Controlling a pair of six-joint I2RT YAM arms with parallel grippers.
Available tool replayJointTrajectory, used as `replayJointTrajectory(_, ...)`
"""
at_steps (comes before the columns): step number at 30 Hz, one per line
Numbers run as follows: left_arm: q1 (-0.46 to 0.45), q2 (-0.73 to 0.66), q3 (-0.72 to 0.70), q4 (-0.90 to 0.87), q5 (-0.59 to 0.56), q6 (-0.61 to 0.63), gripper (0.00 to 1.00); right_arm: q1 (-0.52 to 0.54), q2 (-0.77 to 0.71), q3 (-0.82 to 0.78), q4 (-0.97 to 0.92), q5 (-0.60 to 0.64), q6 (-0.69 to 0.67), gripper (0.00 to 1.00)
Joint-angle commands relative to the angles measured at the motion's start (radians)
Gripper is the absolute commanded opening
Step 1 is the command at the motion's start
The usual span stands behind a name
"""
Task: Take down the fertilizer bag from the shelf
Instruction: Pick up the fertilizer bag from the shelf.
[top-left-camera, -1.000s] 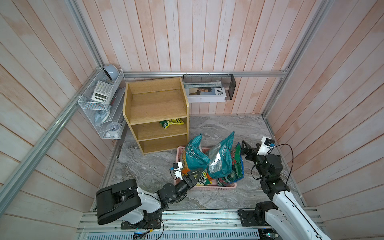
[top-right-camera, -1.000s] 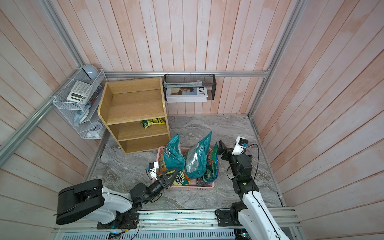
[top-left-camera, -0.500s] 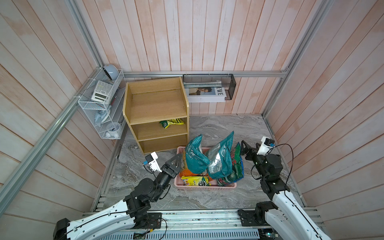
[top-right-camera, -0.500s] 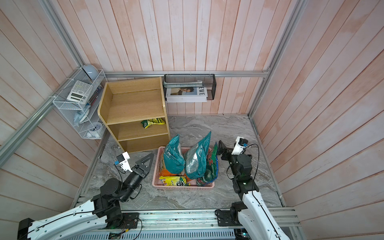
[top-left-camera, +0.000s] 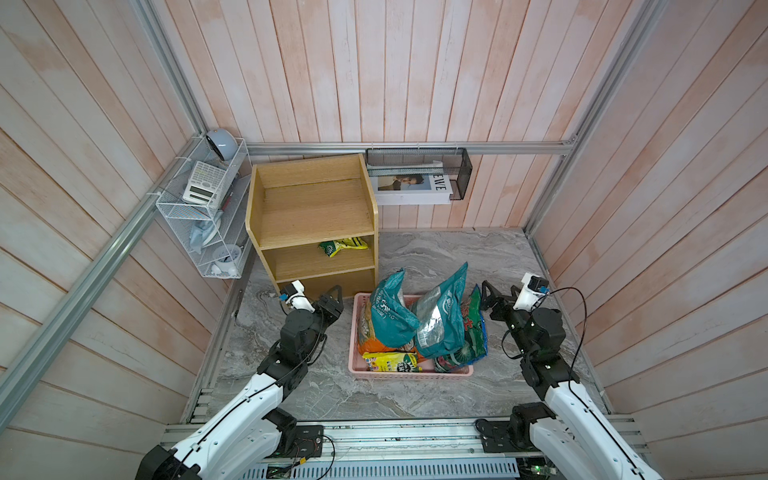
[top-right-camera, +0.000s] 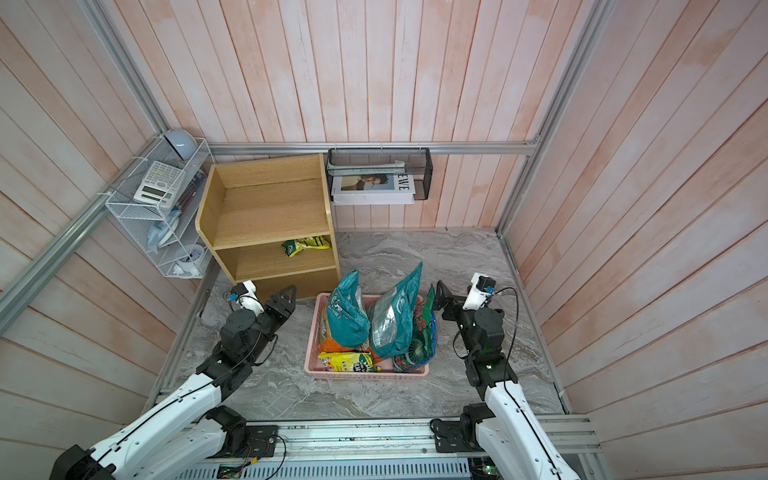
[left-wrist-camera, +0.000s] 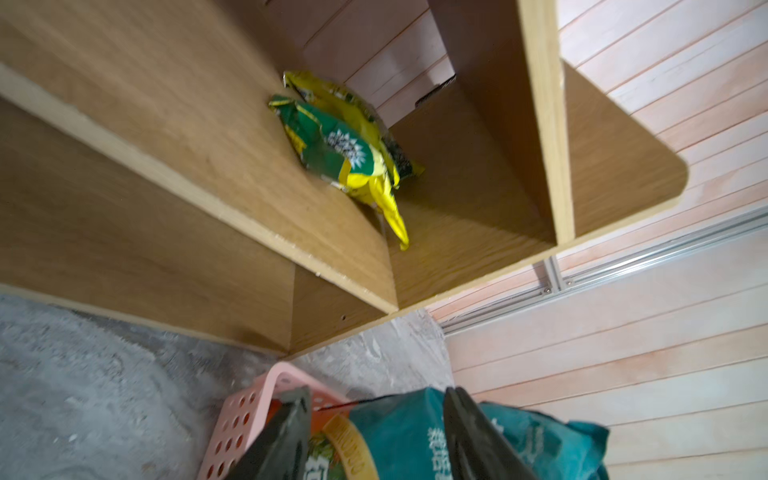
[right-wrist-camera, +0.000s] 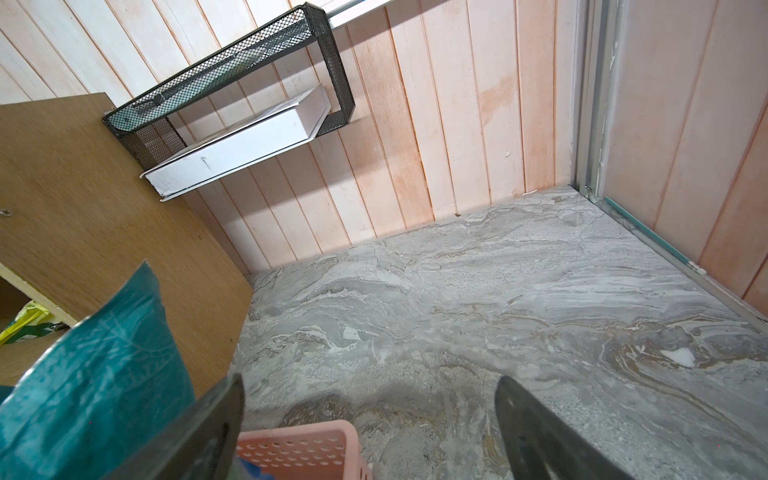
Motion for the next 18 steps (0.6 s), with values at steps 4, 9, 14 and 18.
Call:
replayJointTrajectory(4,0.059,0.165,0.064,0.139,0.198,-0.088,0.55,0.003,-0.018,0.013,0.017,-0.02,0.008,0.98)
replayJointTrajectory(9,0.083,0.245,0.119,0.176,0.222,-0.135,0.53,0.002,-0.045,0.003,0.019,-0.021,0.011,0.98)
replayJointTrajectory(14,0.106,0.288,0.147,0.203,0.204,-0.14,0.53,0.003,-0.053,-0.002,0.025,-0.028,0.014,0.98)
replayJointTrajectory(18,0.136,0.333,0.181,0.206,0.237,-0.168,0.52,0.005,-0.054,-0.003,0.028,-0.036,0.015,0.98)
